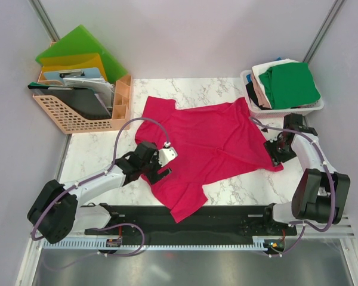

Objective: Fold and stack the t-shirts
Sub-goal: Flatten out the tshirt

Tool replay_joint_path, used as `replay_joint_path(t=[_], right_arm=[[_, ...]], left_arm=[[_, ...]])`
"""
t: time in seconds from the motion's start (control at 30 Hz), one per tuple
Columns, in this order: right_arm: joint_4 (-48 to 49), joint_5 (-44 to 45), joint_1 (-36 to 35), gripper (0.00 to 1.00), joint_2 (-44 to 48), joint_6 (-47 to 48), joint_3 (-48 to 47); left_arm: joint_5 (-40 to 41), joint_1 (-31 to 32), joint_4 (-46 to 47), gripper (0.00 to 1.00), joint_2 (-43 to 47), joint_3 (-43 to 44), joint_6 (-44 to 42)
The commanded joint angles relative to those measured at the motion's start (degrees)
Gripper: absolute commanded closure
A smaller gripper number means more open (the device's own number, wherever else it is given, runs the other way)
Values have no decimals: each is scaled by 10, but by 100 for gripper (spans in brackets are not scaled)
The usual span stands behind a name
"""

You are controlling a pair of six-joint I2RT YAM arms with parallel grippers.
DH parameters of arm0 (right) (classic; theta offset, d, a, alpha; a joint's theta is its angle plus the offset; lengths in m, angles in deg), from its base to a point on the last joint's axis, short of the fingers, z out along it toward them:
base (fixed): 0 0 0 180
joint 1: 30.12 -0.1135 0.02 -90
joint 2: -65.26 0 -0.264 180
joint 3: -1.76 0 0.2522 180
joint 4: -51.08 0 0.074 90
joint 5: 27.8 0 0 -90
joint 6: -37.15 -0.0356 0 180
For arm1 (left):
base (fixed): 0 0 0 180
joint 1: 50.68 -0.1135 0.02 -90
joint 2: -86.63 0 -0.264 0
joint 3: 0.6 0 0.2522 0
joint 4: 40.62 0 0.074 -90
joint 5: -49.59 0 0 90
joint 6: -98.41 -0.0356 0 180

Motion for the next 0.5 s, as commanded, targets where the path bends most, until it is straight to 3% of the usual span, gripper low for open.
replay_joint_path(t=[0.0, 0.07, 0.13, 0.37, 0.47], right_arm=[[-32, 25, 8, 37, 34, 34, 9], [-35, 26, 10, 28, 44, 40, 4], [-37, 40, 15, 26, 59, 45, -10], [-21, 19, 31, 24, 44, 45, -41], [-14, -9, 33, 24, 21, 23, -46]], left_arm=[[-2, -2, 26, 0, 5, 7, -15], [-4, -2, 22, 0, 10, 7, -14], [-8, -2, 12, 0, 23, 10, -10], [-146, -2, -120, 0, 76, 36, 35], [-99, -2, -102, 0, 100, 8, 29]])
